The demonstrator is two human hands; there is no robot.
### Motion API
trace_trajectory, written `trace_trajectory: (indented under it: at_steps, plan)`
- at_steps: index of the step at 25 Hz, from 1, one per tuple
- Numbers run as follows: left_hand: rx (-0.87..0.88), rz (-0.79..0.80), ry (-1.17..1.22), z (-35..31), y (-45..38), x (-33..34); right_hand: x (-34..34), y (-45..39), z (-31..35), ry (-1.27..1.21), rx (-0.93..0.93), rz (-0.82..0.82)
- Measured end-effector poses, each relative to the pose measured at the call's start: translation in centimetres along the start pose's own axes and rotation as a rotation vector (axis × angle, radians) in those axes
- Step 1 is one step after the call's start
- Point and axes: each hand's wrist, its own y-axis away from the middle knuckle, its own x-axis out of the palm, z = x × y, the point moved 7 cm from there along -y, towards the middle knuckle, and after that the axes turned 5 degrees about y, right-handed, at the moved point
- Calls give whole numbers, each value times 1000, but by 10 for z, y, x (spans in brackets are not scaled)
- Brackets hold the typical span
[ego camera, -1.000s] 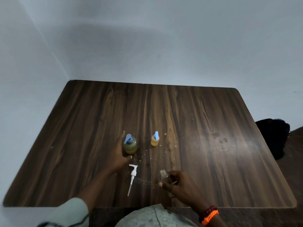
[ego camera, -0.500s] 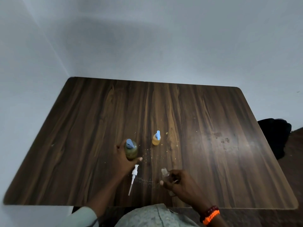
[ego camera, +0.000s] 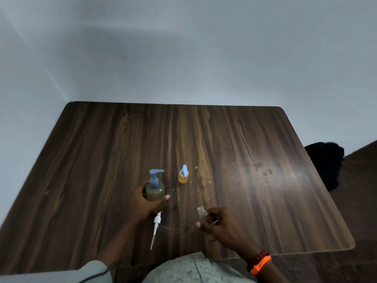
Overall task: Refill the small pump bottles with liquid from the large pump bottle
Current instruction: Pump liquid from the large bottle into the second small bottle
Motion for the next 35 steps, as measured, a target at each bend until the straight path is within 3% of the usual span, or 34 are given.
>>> trace_trajectory:
  at_steps: [6, 14, 17, 19, 22, 26, 30, 35]
  plan:
    - [70, 84, 239, -71, 58, 16, -5, -4, -3, -73, 2, 2]
    - [443, 146, -122, -116, 122, 30, -20, -5, 29, -118, -135, 50]
    - [337, 221, 32, -114, 126, 36, -26, 0, 35, -158, -166, 48]
    - [292, 160, 117, -111, 124, 34, -29, 1, 38, -173, -168, 44]
    - [326, 69, 107, -107, 122, 30, -30, 1, 41, -172, -168, 60]
    - [304, 166, -27, -97, 124, 44, -31, -1, 46, -226, -129, 87]
    - [193, 275, 41, -77, 115, 39, -31, -5, 46, -231, -125, 132]
    - [121, 170, 93, -63, 115, 44, -30, -7, 46, -216, -107, 153]
